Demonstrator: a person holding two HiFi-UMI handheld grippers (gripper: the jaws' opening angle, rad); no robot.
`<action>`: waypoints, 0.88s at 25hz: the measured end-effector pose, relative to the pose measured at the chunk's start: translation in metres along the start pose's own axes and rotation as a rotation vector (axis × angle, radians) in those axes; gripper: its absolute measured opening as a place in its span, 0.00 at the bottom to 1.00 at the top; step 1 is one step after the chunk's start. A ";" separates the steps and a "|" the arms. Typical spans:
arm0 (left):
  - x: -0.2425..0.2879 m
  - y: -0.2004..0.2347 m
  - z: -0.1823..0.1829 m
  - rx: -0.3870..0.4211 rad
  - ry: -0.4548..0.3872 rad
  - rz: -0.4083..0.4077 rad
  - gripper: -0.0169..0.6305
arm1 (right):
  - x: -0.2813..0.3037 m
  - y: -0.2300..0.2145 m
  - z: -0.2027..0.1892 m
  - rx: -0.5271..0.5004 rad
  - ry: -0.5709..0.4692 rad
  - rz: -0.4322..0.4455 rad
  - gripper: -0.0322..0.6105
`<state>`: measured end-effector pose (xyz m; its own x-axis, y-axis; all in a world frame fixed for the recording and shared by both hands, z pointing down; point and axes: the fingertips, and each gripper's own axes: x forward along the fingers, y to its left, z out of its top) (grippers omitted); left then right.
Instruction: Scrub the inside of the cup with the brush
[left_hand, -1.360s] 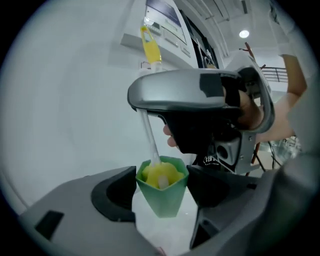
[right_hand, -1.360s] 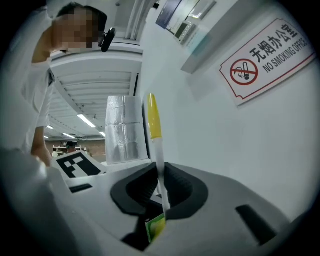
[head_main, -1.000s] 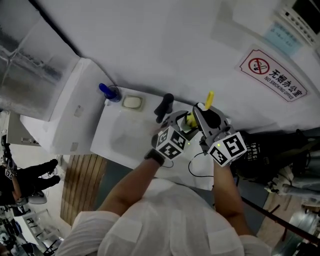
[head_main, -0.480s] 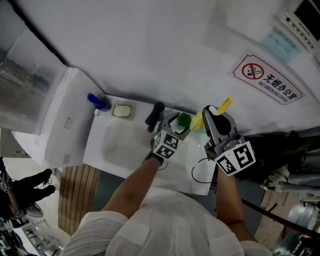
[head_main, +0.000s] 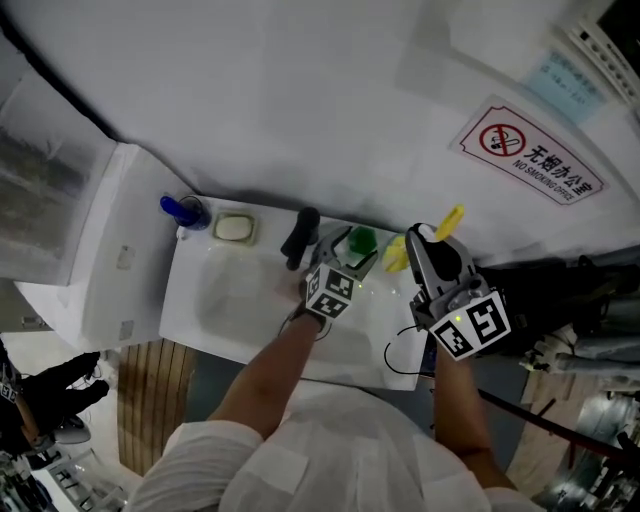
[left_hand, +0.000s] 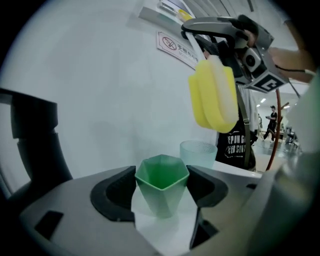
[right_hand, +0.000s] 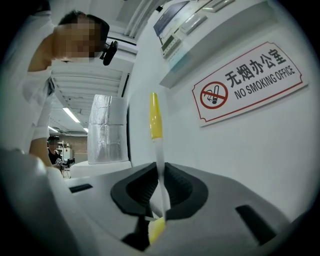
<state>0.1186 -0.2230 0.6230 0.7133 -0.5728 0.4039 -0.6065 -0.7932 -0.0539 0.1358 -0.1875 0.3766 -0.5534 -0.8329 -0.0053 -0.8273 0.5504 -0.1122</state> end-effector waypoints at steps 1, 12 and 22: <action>0.000 -0.001 -0.001 -0.009 0.004 -0.008 0.49 | -0.001 0.000 -0.001 0.003 0.000 -0.003 0.11; -0.020 -0.005 0.008 -0.036 0.029 -0.019 0.53 | -0.006 0.005 0.006 0.019 -0.029 -0.010 0.11; -0.058 -0.006 0.007 -0.082 0.044 0.009 0.53 | -0.013 0.013 0.012 0.032 -0.065 -0.004 0.11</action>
<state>0.0831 -0.1864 0.5936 0.6927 -0.5689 0.4433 -0.6407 -0.7676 0.0162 0.1333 -0.1695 0.3629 -0.5414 -0.8379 -0.0695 -0.8257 0.5455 -0.1436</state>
